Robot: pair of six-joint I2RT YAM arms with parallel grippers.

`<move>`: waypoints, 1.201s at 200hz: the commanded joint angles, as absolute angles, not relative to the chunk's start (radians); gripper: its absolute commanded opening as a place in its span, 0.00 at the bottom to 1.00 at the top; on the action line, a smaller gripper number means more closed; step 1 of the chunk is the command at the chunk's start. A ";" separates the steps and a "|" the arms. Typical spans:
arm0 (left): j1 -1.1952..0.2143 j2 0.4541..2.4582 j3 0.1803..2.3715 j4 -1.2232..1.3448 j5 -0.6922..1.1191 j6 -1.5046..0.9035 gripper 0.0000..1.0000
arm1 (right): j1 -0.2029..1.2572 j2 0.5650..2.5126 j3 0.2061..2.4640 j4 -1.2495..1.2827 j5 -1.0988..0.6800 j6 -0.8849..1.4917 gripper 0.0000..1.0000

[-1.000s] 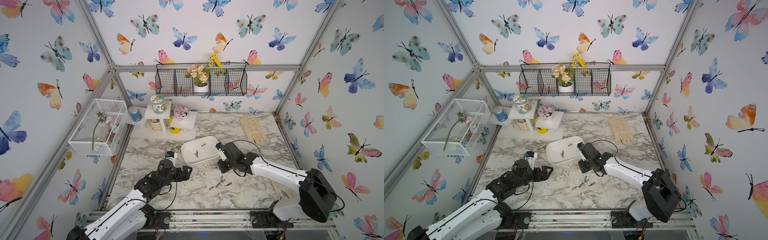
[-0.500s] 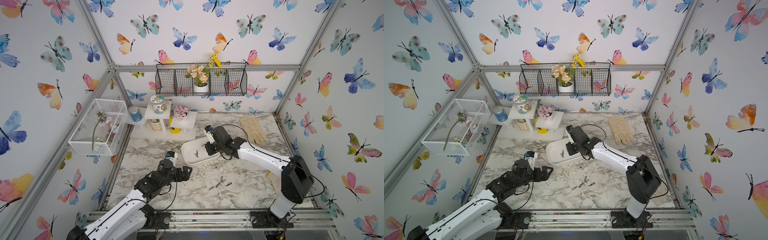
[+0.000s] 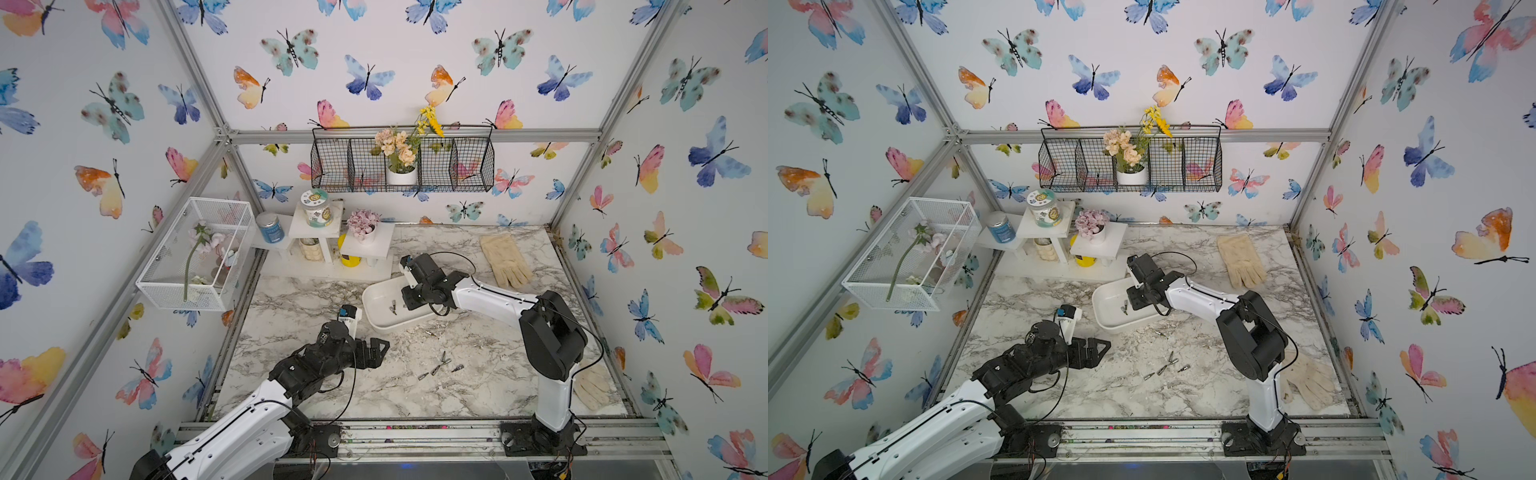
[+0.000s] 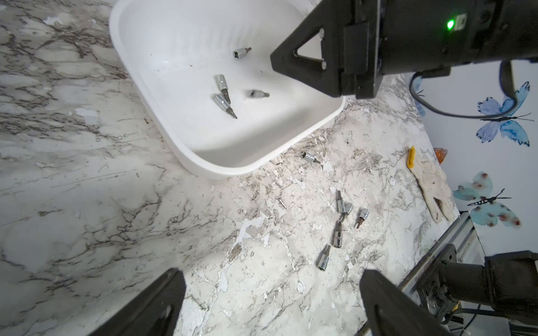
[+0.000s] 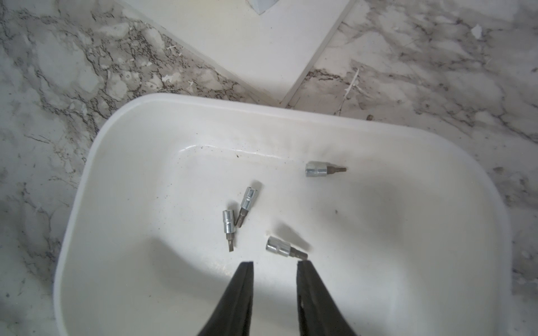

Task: Put the bit on the desktop into the storage box
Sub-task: Pick up the screwdriver bit from the center of the board.

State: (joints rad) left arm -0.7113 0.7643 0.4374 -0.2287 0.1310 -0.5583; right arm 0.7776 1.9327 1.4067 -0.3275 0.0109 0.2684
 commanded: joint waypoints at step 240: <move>-1.201 1.466 0.812 -0.284 -0.127 -0.441 0.69 | 0.765 1.068 0.807 -0.305 0.569 0.487 0.99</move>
